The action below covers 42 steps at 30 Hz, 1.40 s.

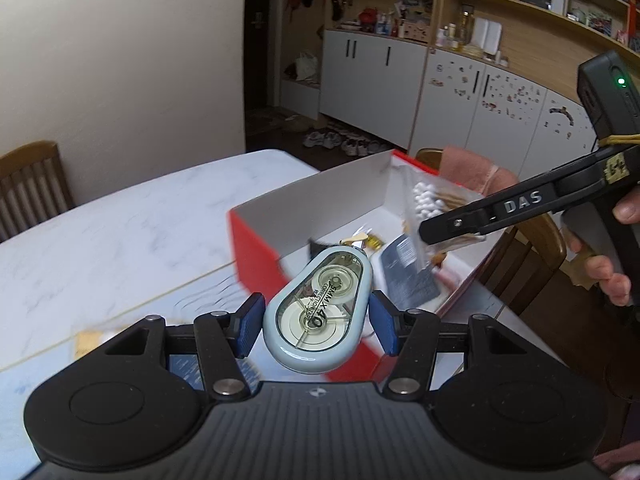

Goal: Organize objects
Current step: 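Lift and carry the tape dispenser and cotton-swab bag over the shoebox, then lower the tape dispenser into the shoebox and open the left tool while the right tool releases the swabs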

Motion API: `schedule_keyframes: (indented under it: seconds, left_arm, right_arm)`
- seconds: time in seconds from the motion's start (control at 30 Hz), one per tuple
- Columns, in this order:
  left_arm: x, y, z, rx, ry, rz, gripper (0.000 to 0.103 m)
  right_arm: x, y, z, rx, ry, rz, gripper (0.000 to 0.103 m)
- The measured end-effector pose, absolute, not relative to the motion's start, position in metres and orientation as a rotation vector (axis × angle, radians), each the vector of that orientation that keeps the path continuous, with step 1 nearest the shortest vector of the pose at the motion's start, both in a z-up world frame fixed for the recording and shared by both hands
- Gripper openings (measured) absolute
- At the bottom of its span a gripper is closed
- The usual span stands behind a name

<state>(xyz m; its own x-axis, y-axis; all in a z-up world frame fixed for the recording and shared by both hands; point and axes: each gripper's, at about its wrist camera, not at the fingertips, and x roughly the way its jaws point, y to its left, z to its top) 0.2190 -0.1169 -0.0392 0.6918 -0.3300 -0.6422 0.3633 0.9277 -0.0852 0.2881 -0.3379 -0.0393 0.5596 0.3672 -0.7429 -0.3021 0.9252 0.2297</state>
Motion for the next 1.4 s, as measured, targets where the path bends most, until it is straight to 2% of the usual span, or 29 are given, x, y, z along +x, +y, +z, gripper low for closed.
schedule_keyframes:
  seconds: [0.53,0.97,1.4]
  left_arm:
    - [0.284,-0.205,-0.064,0.232,0.766,-0.379,0.056]
    - [0.347,-0.219,-0.096,0.206,0.904,-0.305,0.056]
    - [0.366,-0.227,-0.117,0.222,1.032,-0.263,0.056]
  right_arm:
    - [0.364,-0.371,-0.065,0.065,0.941,0.333,0.065]
    - [0.412,-0.344,-0.098,-0.025,1.084,0.347,0.065]
    - [0.424,-0.326,-0.115,-0.113,1.145,0.361,0.065]
